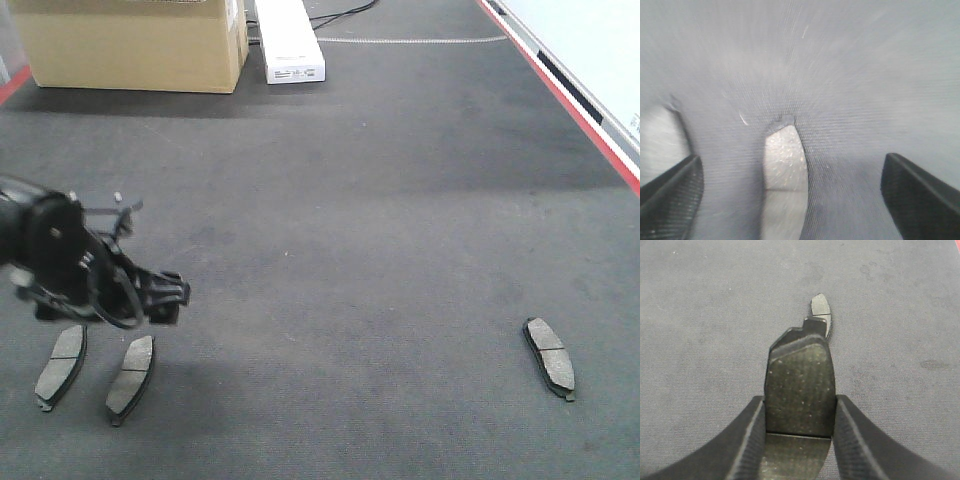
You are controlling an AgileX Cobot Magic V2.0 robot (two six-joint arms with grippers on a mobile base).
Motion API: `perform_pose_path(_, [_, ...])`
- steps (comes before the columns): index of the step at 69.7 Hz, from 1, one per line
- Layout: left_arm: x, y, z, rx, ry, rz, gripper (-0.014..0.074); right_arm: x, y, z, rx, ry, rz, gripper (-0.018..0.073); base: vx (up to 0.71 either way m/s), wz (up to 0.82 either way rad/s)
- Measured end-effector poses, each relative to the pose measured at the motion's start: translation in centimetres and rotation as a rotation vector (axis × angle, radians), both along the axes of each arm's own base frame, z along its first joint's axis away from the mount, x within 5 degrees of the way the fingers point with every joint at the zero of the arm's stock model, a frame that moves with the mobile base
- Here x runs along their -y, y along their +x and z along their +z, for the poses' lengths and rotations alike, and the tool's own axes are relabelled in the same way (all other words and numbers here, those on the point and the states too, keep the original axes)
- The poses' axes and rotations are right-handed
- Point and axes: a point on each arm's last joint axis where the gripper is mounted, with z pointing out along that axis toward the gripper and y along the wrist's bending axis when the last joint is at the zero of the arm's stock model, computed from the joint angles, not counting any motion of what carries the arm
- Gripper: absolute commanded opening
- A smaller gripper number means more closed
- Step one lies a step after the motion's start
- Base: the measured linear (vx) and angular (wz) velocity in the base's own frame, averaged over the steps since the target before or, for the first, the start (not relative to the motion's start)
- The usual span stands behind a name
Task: Move and align brake pads A on conveyor
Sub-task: 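Open the left gripper and raise it off the placed pad, then lower the right gripper with its pad beside the other belt pad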
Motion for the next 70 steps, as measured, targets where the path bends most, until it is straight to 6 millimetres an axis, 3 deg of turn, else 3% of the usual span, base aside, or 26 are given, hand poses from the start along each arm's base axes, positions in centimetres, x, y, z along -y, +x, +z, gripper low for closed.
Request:
perform_pose_path(16, [-1.4, -3.5, 6.6, 0.17, 0.031, -0.084, 0.0615, 0.0, 0.0, 0.0, 0.0, 0.0, 0.0, -0.0001, 0.0, 0.0])
perform_pose_path(32, [-4.1, -10.8, 12.2, 0.419, 0.053, -0.111, 0.0566, 0.0, 0.0, 0.0, 0.0, 0.0, 0.0, -0.0001, 0.0, 0.0])
perform_pose_path(56, [-7.7, -22.5, 14.2, 0.733, -0.009, -0.084, 0.0566, 0.0, 0.0, 0.0, 0.0, 0.0, 0.0, -0.0001, 0.0, 0.0])
perform_pose_path(70, [-9.2, -27.1, 13.1, 0.798, -0.02, -0.066, 0.0554, 0.0, 0.0, 0.0, 0.0, 0.0, 0.0, -0.0001, 0.0, 0.0])
